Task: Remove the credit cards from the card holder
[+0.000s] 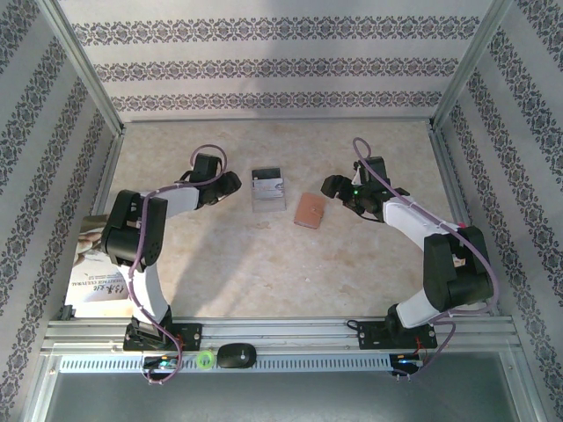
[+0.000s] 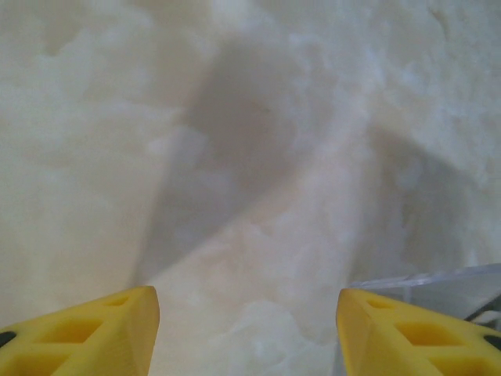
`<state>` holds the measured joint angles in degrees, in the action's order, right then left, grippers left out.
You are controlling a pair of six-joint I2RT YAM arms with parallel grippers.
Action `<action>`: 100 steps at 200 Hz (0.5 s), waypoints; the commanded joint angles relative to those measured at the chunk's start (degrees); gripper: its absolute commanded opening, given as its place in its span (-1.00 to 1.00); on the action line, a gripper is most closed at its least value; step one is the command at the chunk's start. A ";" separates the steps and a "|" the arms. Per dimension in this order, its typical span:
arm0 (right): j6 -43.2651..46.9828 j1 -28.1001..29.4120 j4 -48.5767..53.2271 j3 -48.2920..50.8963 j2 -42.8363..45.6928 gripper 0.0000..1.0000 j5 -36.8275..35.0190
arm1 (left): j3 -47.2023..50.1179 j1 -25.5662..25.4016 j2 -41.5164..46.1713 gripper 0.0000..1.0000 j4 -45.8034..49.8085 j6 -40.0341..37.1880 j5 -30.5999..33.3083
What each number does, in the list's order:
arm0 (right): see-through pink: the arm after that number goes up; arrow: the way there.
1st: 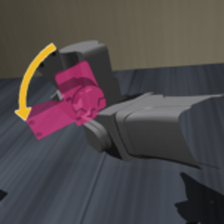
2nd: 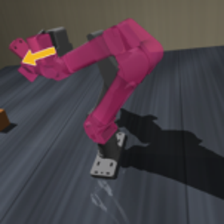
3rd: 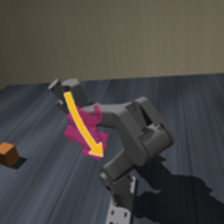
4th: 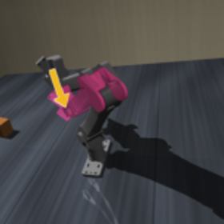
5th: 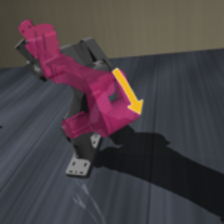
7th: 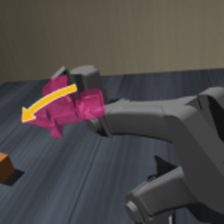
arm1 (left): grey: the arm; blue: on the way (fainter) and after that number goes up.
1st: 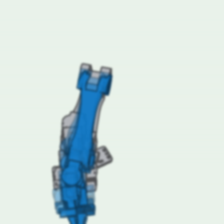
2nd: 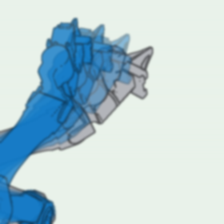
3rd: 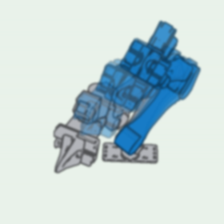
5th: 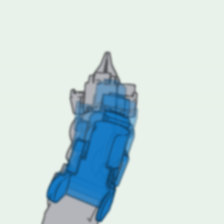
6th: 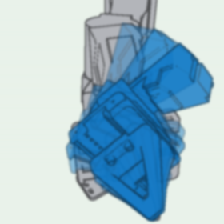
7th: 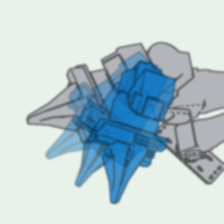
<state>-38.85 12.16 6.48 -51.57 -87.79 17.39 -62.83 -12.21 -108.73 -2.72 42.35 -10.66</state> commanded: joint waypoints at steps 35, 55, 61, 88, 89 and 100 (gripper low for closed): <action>0.07 0.20 0.77 1.65 1.95 0.58 -0.84 | -4.23 -3.41 -2.88 0.22 2.55 -2.58 -0.38; 0.04 0.16 0.75 1.74 2.13 0.58 -0.74 | -4.79 -3.79 -3.29 0.22 2.41 -2.57 -0.76; 0.00 0.21 0.75 1.84 2.12 0.58 -0.71 | -4.93 -3.87 -3.50 0.22 2.39 -2.60 -0.96; -0.26 0.29 0.70 1.92 1.81 0.56 -0.25 | -5.35 -4.20 -4.11 0.22 1.74 -2.25 -1.97; -0.26 0.30 0.76 1.91 1.78 0.56 -0.25 | -5.41 -4.22 -4.16 0.22 1.79 -2.22 -2.03; -0.29 0.27 0.89 1.96 1.68 0.55 -0.27 | -5.60 -4.17 -4.30 0.23 2.00 -1.99 -1.96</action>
<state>-38.87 12.16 7.07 -50.11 -87.35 17.39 -66.59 -15.53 -111.48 -2.07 40.93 -11.70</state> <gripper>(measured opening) 0.782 0.612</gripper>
